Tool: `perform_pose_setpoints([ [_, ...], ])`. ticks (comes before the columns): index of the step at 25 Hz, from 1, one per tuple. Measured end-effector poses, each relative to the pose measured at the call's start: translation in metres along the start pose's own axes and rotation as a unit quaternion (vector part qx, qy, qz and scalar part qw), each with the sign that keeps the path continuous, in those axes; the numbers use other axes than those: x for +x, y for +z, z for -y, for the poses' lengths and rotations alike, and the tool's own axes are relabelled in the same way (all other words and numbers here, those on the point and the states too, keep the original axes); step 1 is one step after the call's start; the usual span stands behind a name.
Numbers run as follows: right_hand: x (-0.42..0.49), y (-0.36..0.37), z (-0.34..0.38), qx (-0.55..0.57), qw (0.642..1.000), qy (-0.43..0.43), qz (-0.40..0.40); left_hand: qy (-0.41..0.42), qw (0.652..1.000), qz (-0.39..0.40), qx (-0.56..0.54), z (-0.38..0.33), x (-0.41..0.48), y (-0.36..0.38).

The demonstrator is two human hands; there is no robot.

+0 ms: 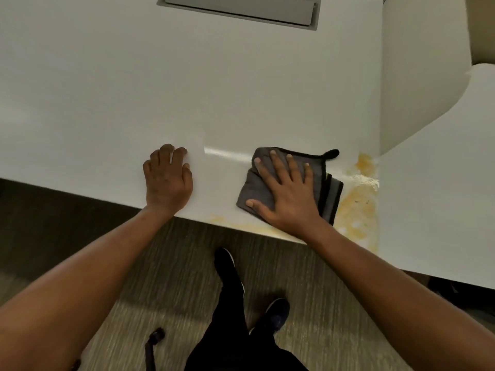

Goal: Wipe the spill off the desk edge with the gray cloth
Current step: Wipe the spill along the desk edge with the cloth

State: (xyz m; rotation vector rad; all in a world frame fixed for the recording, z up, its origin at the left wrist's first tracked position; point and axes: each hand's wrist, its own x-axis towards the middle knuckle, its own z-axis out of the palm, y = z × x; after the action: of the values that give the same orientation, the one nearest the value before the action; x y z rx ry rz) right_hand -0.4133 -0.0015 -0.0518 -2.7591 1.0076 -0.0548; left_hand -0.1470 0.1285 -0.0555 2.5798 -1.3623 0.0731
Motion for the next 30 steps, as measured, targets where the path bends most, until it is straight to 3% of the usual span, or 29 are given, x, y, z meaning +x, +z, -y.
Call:
perform_pose_setpoints([
  [3, 0.007, -0.010, -0.051, -0.024, 1.000, -0.013, -0.001, 0.000, 1.000, 0.004, 0.000, -0.001, 0.000, 0.000],
  [7, 0.063, -0.027, -0.100, 0.007, 0.986, 0.169, -0.007, -0.001, 1.000, 0.002, -0.002, -0.001, 0.001, -0.001],
  [10, 0.082, -0.020, -0.071, 0.035, 0.968, 0.248, -0.019, -0.001, 1.000, 0.002, 0.000, -0.002, 0.001, -0.001],
  [15, 0.031, 0.002, 0.017, 0.023, 0.994, 0.102, -0.018, -0.001, 1.000, 0.008, -0.004, -0.004, 0.001, -0.005],
  [20, -0.011, -0.001, -0.017, 0.001, 1.000, -0.001, -0.017, 0.016, 1.000, -0.017, -0.015, -0.001, 0.002, 0.004],
  [26, 0.073, -0.035, -0.113, 0.013, 0.982, 0.184, -0.025, 0.027, 0.998, -0.049, -0.012, 0.010, 0.003, 0.016],
  [28, 0.086, -0.034, -0.106, 0.026, 0.972, 0.229, -0.037, 0.019, 0.999, -0.049, -0.014, 0.008, 0.003, 0.016],
  [30, 0.073, -0.022, -0.074, 0.009, 0.974, 0.218, -0.053, 0.017, 0.999, -0.045, -0.014, 0.007, 0.002, 0.015],
])
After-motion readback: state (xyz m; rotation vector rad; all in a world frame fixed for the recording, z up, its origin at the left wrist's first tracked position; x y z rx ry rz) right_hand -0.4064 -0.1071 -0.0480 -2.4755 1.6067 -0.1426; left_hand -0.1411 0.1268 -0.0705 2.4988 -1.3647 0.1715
